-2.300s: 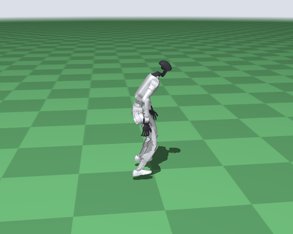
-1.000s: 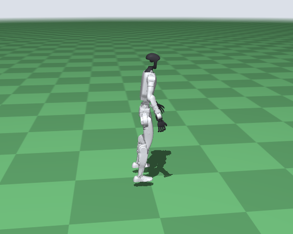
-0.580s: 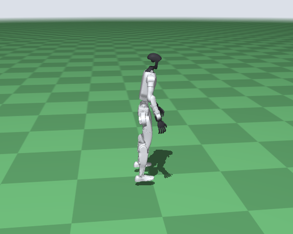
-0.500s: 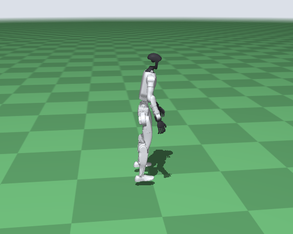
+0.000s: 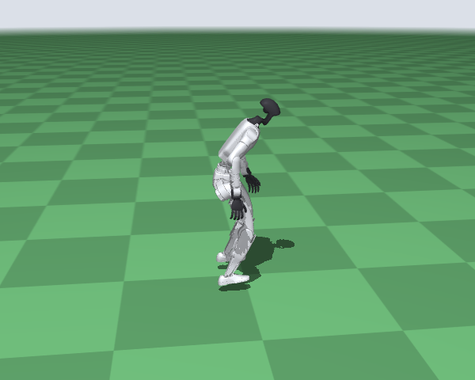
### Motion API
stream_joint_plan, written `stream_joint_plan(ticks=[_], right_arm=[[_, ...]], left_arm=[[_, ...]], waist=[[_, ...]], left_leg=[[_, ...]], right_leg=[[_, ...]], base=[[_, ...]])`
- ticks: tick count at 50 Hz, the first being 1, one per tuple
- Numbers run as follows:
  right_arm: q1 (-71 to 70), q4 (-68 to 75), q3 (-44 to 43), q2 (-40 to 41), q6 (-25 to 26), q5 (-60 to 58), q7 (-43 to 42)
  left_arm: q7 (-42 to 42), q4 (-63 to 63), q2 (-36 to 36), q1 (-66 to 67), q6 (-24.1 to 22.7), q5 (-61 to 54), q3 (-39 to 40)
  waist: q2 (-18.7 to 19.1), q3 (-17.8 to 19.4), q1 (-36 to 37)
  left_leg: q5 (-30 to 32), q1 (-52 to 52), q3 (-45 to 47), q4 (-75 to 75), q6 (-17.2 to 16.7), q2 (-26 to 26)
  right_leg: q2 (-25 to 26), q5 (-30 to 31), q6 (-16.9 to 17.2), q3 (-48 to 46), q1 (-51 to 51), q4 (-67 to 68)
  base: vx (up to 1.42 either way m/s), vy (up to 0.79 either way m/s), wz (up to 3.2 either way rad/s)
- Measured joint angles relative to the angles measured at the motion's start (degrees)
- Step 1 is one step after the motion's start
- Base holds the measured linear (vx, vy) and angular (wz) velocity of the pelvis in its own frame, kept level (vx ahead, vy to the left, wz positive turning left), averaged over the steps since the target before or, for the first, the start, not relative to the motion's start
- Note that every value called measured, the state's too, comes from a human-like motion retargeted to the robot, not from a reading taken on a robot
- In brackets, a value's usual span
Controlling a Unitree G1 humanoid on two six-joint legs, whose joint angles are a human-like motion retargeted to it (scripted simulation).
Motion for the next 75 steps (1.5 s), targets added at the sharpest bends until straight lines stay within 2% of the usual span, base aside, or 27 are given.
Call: stream_joint_plan(ticks=[5, 8, 13, 15, 17, 18, 20, 22, 23, 25, 28, 30, 32, 34, 35, 37, 40, 43, 45, 48, 50, 51, 53, 55, 62, 66, 75], right_arm=[[-13.92, 17.44, 2.28, 7.35, 0.76, 6.06, -7.16], [-23.21, 21.79, 2.66, 8.74, 1.05, 5.3, -7.02], [-25.04, -6.23, 9.35, -1.81, -3.35, 10.45, -9.25], [-19.66, -21.7, 8.83, -8.59, -4.09, 11.58, -5.67], [-12.07, -31.01, 5.32, -13.43, -3.99, 11.79, -1.1], [-7.99, -32.92, 3.3, -14.47, -4.12, 11.48, 0.51], [0.74, -32.03, -0.3, -13.98, -4.78, 9.71, 2.6], [6.81, -25.45, -2.54, -10.37, -4.05, 4.98, 4.94], [8.82, -21.21, -2.95, -8.46, -3.17, 1.95, 6.04], [11.71, -13.42, -2.95, -6.12, -0.39, -2.67, 9.19], [11.39, -4.57, -2.78, -5.34, 4.58, -1.73, 16.73], [6.61, 2.82, -1.71, -4.92, 6.71, -0.01, 18.84], [2.3, 10.42, 0.54, -3.74, 7.84, -0.78, 19.15], [-1.86, 17.93, 2.87, -2.08, 8.54, -2.6, 19.01], [-3.79, 21.46, 3.88, -1.13, 8.85, -3.53, 18.7], [-6.79, 26.99, 5.04, 0.82, 9.26, -4.74, 17.93], [-8.62, 30.09, 5.89, 2.58, 8.78, -5.97, 17.21], [-9.68, 23.23, 7.97, 0.1, 6.79, -4.42, 18.49], [-13.37, 17.21, 8.83, -3.05, 4.44, -2.22, 18.54], [-21.67, 12.14, 7.47, -5.59, 2.65, 0.89, 13.63], [-27.07, 12.29, 5.71, -3.46, 1.96, 2.95, 5.91], [-28.2, 13.27, 4.76, -1.71, 1.68, 4.29, 1.64], [-28.92, 15.01, 3.14, 1.68, 0.42, 8.21, -7.66], [-25.43, 14.04, 2.0, 3.6, -1.34, 11.22, -11.81], [-10.33, 5.62, 2.46, 3.61, -2.61, 5.67, -0.32], [-5.33, 5.33, 0.5, 4.99, -1.81, 8.86, 3.53], [0.43, 2.03, -0.56, 3.67, -1.51, 8.18, 4.93]], left_arm=[[2.13, 17.0, -7.55, -9.76, 7.35, -0.28, 2.81], [-0.24, 23.82, -10.3, -14.59, 9.77, -0.56, 4.23], [3.53, 9.79, -2.68, -11.39, 2.83, -2.27, -3.52], [6.93, 1.42, 1.84, -5.91, -0.78, -1.46, -6.31], [8.57, -2.57, 4.54, -0.62, -3.38, 0.65, -7.86], [8.35, -2.66, 5.17, 1.62, -4.54, 2.24, -8.35], [5.29, -0.15, 4.76, 6.25, -6.41, 7.14, -8.52], [0.12, 4.04, 3.0, 9.31, -6.25, 12.17, -6.56], [-1.84, 5.84, 1.55, 10.55, -5.6, 13.72, -5.25], [-4.3, 7.45, -1.62, 13.53, -3.16, 14.79, -2.55], [-7.92, 6.77, -2.01, 15.57, 2.89, 14.65, 0.35], [-8.86, 5.94, -0.92, 14.27, 5.74, 13.58, 2.33], [-8.35, 5.75, 0.16, 14.17, 6.46, 11.94, 3.74], [-7.9, 6.13, 1.13, 14.24, 6.64, 10.6, 4.71], [-7.69, 6.45, 1.59, 14.34, 6.68, 9.91, 5.14], [-7.88, 7.26, 2.31, 14.94, 6.16, 8.11, 6.01], [-8.9, 7.35, 3.21, 17.81, 3.01, 4.13, 7.69], [-7.83, 3.53, 5.49, 20.32, -1.75, -0.5, 10.11], [-7.28, 0.52, 7.51, 19.12, -3.54, -2.94, 12.3], [-4.45, -1.85, 8.74, 15.08, -1.77, -9.14, 17.21], [-0.88, -0.41, 8.62, 11.51, 0.19, -13.53, 20.06], [0.95, 1.1, 7.6, 10.39, 0.49, -15.2, 20.34], [4.82, 5.28, 4.45, 7.14, 0.01, -17.81, 18.53], [6.48, 8.35, 1.21, 5.69, -1.04, -16.87, 15.19], [-1.7, 4.54, -1.83, 9.87, -1.24, -0.77, 11.73], [-3.17, 0.61, -2.4, 12.91, -2.26, -0.01, 9.87], [-8.74, -5.52, 2.71, 16.1, -1.1, 12.45, 5.62]], waist=[[3.76, 0.0, 1.16], [4.99, 0.0, 1.21], [4.54, -1.56, 2.21], [3.29, -5.16, 2.83], [0.75, -10.79, 2.87], [-0.18, -14.26, 3.32], [-1.44, -21.92, 4.25], [-0.74, -27.37, 5.19], [-0.82, -29.6, 5.3], [-1.51, -32.28, 4.24], [4.78, -27.51, 1.98], [7.4, -27.28, 2.7], [7.37, -27.91, 4.56], [6.79, -28.93, 5.58], [6.57, -29.39, 6.02], [6.12, -30.03, 6.4], [4.13, -28.69, 6.36], [0.36, -27.35, 7.59], [-0.88, -26.9, 8.21], [-2.23, -18.33, 7.39], [-0.36, -10.57, 7.82], [1.27, -8.18, 8.5], [2.24, -4.72, 8.8], [-1.45, -3.84, 7.16], [-2.39, -14.29, 6.53], [-2.38, -18.76, 6.34], [-2.4, -18.82, 5.28]], left_leg=[[-10.71, -13.89, -3.68, 26.22, 0.92, 4.91], [-13.6, -14.64, -4.6, 32.04, 0.92, 6.52], [-11.43, -3.58, -1.69, 22.9, 0.92, 7.59], [-5.4, 5.33, 1.6, 9.42, 0.92, 6.06], [9.91, 15.98, 4.53, -12.9, -0.87, 1.65], [21.46, 21.32, 5.02, -26.13, -3.8, 0.32], [44.47, 30.94, 3.84, -50.34, -14.39, -1.65], [51.16, 36.09, 0.23, -55.94, -23.74, 0.05], [51.52, 37.48, -0.27, -54.03, -23.89, -0.86], [51.13, 37.36, 3.22, -39.64, -15.94, -5.23], [42.69, 34.23, 4.51, 8.3, -3.13, 5.01], [39.66, 27.38, -1.21, 35.74, -2.81, 6.7], [41.98, 23.22, -3.21, 51.83, -6.04, 1.35], [44.69, 19.21, -2.06, 58.02, -5.26, 0.53], [45.05, 17.4, -2.49, 57.96, -5.27, 1.0], [42.21, 15.95, -5.29, 47.09, -9.35, 2.43], [38.56, 23.89, -2.19, 15.23, -16.45, 4.98], [41.32, 34.08, -2.98, -26.22, -22.01, 0.34], [38.32, 34.64, -4.42, -42.18, -21.22, -0.83], [7.86, 30.15, -2.6, -28.04, -2.91, -2.99], [-6.44, 23.06, -4.52, -5.95, 0.92, 5.42], [-8.7, 20.92, -5.07, 0.67, 0.92, 7.89], [-10.38, 19.06, -4.12, 6.58, 0.92, 7.21], [-6.85, 21.68, -1.72, 0.42, 0.11, -0.19], [15.51, 30.08, -2.14, -36.76, -9.57, -1.3], [22.92, 32.98, -1.35, -50.23, -14.2, -0.57], [23.15, 34.13, 0.05, -53.44, -14.77, -0.2]], right_leg=[[5.07, -9.09, -4.56, -3.89, -12.93, 24.09], [6.28, -11.07, -6.21, -5.3, -13.79, 29.58], [5.67, -8.03, -5.52, -4.56, -4.04, 20.97], [3.04, -2.11, -3.59, -3.65, 4.07, 8.68], [-1.88, 11.86, 0.02, -2.3, 13.77, -10.88], [-3.38, 22.81, 2.4, -1.59, 18.85, -23.36], [-5.66, 45.47, 11.64, 0.2, 27.19, -44.95], [-3.08, 56.44, 16.47, 0.1, 32.1, -50.89], [-3.19, 58.93, 16.47, 1.01, 34.3, -51.12], [-6.18, 60.71, 13.93, 5.31, 39.01, -46.14], [8.16, 51.04, 1.78, 3.7, 38.54, -1.99], [17.84, 49.83, -0.49, -0.62, 29.37, 28.95], [19.8, 54.3, -5.85, -7.53, 22.21, 49.01], [19.11, 56.62, -9.25, -10.8, 17.76, 57.76], [19.46, 56.49, -9.48, -10.64, 16.3, 58.67], [19.83, 51.75, -4.83, -4.58, 16.72, 48.67], [7.92, 41.31, 1.28, 1.8, 26.49, 16.1], [-1.48, 41.83, 8.6, 3.16, 36.61, -25.46], [-3.29, 37.25, 10.25, 3.43, 36.06, -38.95], [-3.15, 7.0, -0.37, 2.59, 31.62, -25.03], [6.62, -6.79, -11.75, 1.0, 25.9, -5.36], [9.26, -7.73, -12.65, 0.22, 24.17, -0.49], [8.57, -8.57, -10.14, -0.18, 22.38, 4.58], [0.63, -8.73, -4.39, 0.65, 23.83, 2.84], [-3.21, 12.96, 3.75, 0.2, 30.42, -31.07], [-3.75, 19.56, 6.29, -0.01, 31.54, -41.66], [-3.63, 20.11, 7.57, 0.45, 31.31, -43.38]], base=[[0.02, -0.04, -0.18], [0.12, -0.03, -0.2], [0.24, -0.01, -0.2], [0.45, 0.06, 0.05], [0.54, 0.06, 0.45], [0.54, -0.02, 0.44], [0.51, -0.12, 0.4], [0.44, -0.27, 0.37], [0.35, -0.01, 0.52], [0.27, 0.27, 0.72], [0.13, -0.01, 0.58], [-0.08, -0.34, -0.21], [-0.16, -0.35, -0.82], [-0.14, -0.13, -0.45], [-0.09, -0.03, -0.07], [-0.07, 0.15, 0.23], [-0.02, 0.3, 0.21], [-0.05, 0.05, -0.04], [-0.3, 0.0, -0.04], [-0.44, -0.11, 0.03], [-0.44, -0.64, -0.5], [-0.31, -0.29, -0.73], [-0.14, 0.34, -0.19], [0.02, 0.34, 0.64], [0.08, -0.01, 0.22], [0.0, 0.0, 0.0], [0.01, 0.0, -0.09]])
